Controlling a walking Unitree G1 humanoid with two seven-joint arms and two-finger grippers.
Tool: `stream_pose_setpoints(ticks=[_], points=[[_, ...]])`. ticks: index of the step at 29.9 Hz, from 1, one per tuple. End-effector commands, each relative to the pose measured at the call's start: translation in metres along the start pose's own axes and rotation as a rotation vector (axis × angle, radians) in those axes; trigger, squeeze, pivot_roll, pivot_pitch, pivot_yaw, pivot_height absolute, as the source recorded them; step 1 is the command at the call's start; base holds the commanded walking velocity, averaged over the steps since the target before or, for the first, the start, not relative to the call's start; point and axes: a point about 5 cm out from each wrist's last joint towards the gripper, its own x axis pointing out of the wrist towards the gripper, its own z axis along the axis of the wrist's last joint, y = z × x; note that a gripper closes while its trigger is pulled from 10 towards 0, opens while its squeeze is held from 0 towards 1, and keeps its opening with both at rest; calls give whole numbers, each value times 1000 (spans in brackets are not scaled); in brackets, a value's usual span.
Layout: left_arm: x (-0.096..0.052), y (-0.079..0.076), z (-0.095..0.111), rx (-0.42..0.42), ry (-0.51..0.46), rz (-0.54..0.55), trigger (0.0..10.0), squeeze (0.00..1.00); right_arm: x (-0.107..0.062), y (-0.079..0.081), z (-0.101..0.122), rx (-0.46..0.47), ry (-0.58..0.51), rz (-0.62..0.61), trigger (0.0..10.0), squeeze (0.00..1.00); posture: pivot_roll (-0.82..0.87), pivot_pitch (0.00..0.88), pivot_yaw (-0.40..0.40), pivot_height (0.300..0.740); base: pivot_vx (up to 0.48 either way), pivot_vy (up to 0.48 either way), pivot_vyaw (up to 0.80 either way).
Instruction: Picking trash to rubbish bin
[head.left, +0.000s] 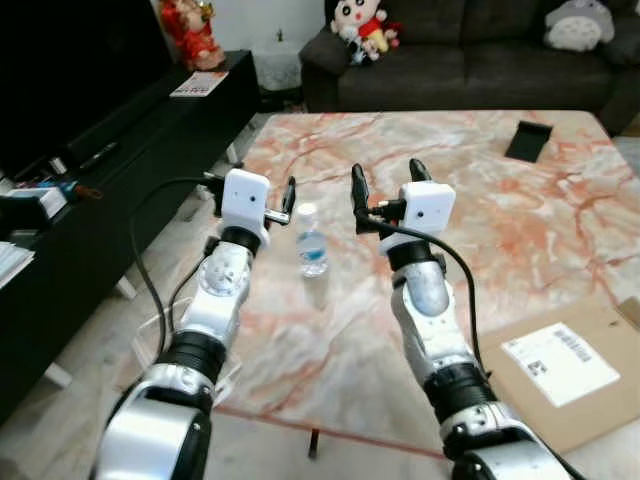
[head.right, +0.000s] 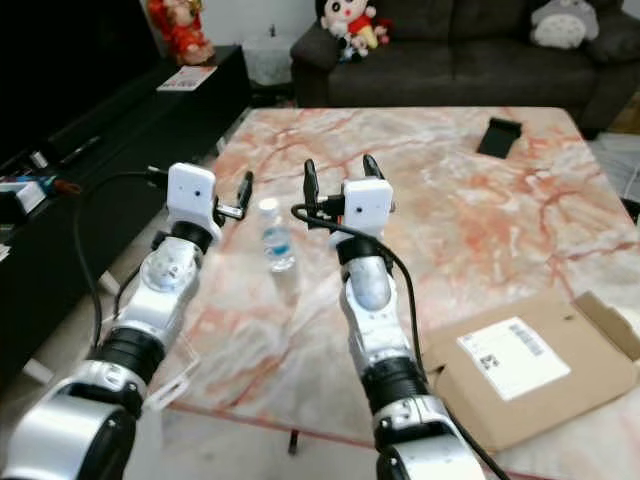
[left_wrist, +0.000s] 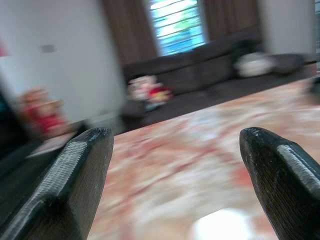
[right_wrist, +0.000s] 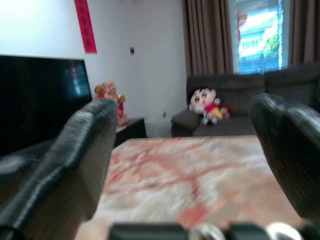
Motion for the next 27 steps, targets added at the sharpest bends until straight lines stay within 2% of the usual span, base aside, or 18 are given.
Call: stream_pose_setpoints(ticks=[1,8,13,14,15,16,20,21,27], points=[[-2,3,5,-13,-42,-30,10000,0,3,13,3,22,-10,30,10000,0,-79,0,77,740,0,0,0],[-3,-8,2,-40,-23,-109,10000,0,2,14,3,23,-11,30,10000,0,-83,0,81,740,0,0,0],[-6,-15,-6,-92,17,-162,10000,0,2,14,2,15,-7,32,10000,0,-88,0,84,740,0,0,0],[-7,-15,-9,-112,32,-164,10000,937,2,15,2,15,-9,32,10000,0,-95,0,88,740,0,0,0],[-7,-15,-9,-112,32,-164,10000,937,2,15,2,15,-9,32,10000,0,-95,0,88,740,0,0,0],[-7,-16,-12,-141,52,-166,10000,1000,3,14,3,14,-10,32,10000,0,-97,0,88,740,0,0,0],[-7,-15,-17,-127,83,-148,10000,1000,3,13,3,13,-12,30,10000,0,-97,0,87,740,0,0,0],[-7,-15,-18,-123,90,-143,10000,0,3,12,3,12,-12,29,10000,0,-96,0,83,740,0,0,0],[4,-8,-19,-92,148,-113,10000,0,-1,11,3,11,-11,21,10000,0,-105,0,83,740,0,0,0]])
